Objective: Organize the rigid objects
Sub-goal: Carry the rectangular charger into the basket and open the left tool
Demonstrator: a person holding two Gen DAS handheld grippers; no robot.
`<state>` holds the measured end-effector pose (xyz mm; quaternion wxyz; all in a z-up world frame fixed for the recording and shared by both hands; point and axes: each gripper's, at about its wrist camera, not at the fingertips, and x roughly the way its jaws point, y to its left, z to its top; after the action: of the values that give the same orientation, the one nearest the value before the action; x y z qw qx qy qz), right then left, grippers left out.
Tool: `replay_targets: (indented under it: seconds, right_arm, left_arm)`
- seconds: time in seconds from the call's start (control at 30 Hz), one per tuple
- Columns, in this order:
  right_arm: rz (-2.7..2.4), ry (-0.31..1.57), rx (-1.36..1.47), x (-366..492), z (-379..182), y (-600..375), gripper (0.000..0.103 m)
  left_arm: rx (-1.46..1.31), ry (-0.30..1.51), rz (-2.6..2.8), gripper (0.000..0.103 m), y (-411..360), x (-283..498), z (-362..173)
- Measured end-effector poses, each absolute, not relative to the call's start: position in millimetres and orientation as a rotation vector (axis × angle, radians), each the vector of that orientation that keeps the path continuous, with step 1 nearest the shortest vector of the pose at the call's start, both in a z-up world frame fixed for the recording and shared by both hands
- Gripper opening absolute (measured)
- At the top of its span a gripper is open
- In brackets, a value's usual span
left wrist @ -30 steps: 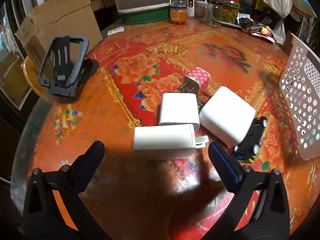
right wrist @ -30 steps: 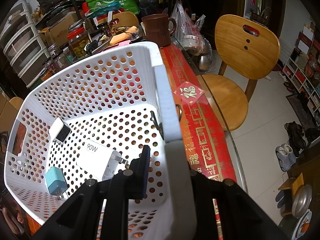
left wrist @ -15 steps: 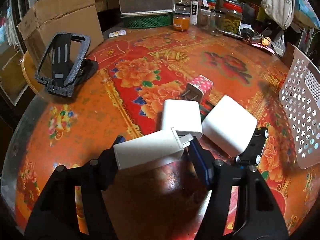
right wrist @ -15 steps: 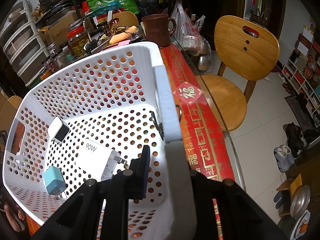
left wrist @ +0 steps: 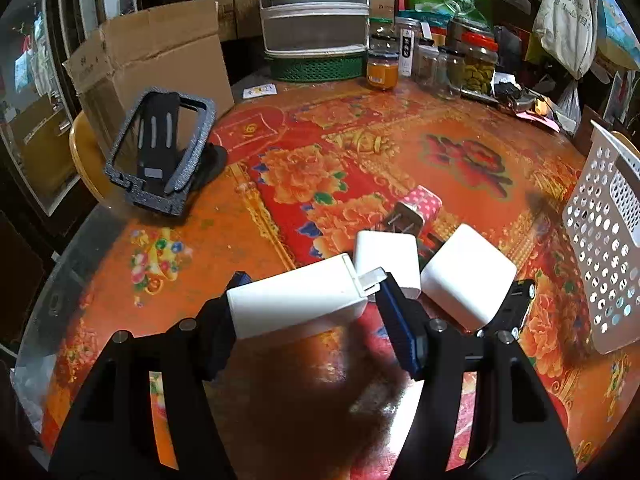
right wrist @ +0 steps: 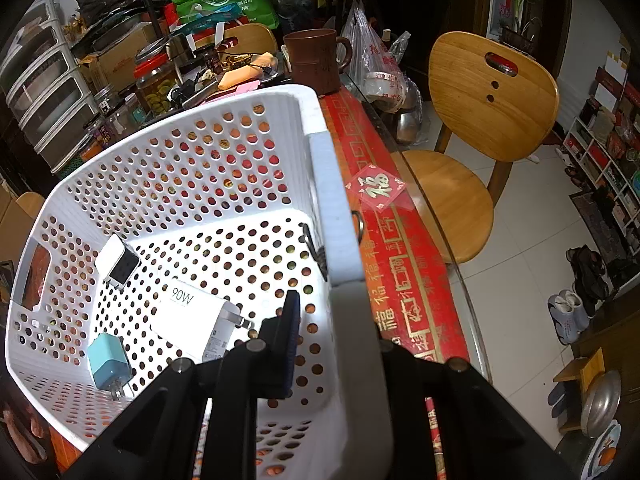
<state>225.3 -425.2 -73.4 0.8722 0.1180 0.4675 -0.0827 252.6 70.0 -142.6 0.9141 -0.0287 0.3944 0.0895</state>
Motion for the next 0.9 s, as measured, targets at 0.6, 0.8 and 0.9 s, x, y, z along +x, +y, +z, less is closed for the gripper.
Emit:
replay_targets:
  seconds: [0.6, 0.8, 0.9]
  right_arm:
    - [-0.168, 0.975, 0.256, 225, -73, -424, 0.018]
    - [-0.167, 0.974, 0.256, 225, -73, -424, 0.018]
    - [-0.167, 0.974, 0.256, 225, -73, -424, 0.018]
  left_arm:
    - [0.023, 0.69, 0.151, 0.062, 21, 253, -53]
    - [0.055, 0.65, 0.114, 0.062, -18, 256, -21]
    - [0.079, 0.638, 0.095, 0.062, -40, 258, -7]
